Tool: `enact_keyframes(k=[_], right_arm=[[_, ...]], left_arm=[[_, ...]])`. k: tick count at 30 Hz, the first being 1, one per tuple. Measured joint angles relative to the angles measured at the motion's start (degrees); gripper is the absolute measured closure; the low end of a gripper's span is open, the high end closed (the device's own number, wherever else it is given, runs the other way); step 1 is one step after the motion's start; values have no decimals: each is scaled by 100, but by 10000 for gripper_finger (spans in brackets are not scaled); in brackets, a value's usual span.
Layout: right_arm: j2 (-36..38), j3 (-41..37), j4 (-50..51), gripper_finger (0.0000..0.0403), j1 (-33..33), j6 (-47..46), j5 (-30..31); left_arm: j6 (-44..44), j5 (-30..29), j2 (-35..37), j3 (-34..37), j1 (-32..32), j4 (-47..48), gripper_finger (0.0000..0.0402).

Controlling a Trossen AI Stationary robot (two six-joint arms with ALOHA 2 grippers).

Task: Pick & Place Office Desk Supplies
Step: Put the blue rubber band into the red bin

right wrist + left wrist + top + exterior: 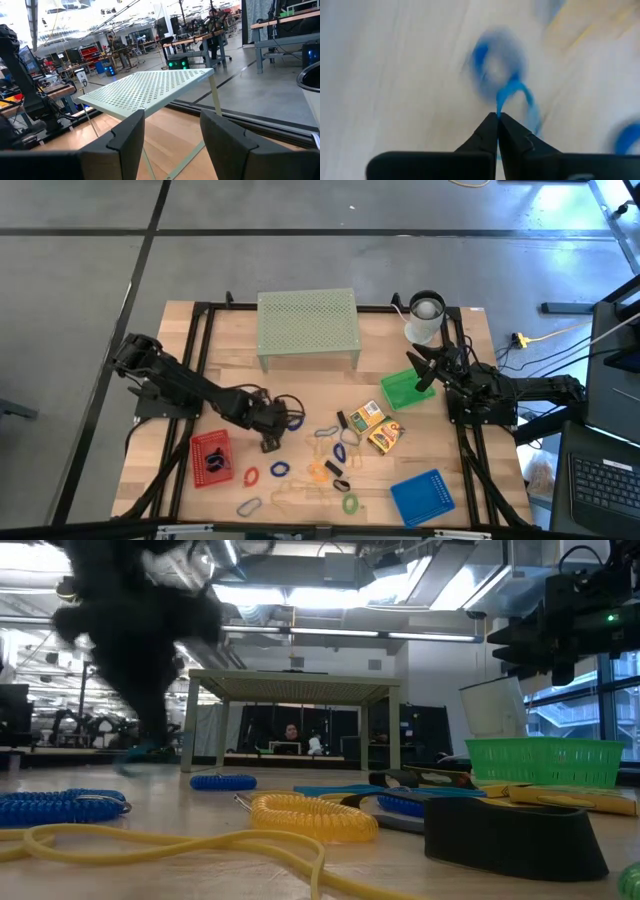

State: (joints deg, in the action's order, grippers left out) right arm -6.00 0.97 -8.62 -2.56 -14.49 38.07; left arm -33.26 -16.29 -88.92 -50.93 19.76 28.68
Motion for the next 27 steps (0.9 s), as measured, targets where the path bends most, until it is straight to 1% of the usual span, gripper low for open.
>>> enact_keyframes(k=[3,5,9,13,16,19,27], right_arm=[[0,0,2,209,0,1,-1],[0,0,-1,209,-1,1,1],[0,0,2,209,1,0,2],[0,0,2,209,-1,-1,2],[0,0,2,209,1,1,2],[0,0,2,209,0,0,-1],[0,0,2,209,0,0,0]], left_arm=[[752,-522,25,-147,-10,-1026,398],[1256,-749,10,-158,-6,-1790,397],[2061,-1068,17,-185,1,-3479,399],[2634,-1129,23,-185,22,-4755,398],[2933,-930,23,-185,77,-5224,397],[3000,-807,23,-185,157,-5407,399],[2969,-1084,24,-185,353,-5405,395]])
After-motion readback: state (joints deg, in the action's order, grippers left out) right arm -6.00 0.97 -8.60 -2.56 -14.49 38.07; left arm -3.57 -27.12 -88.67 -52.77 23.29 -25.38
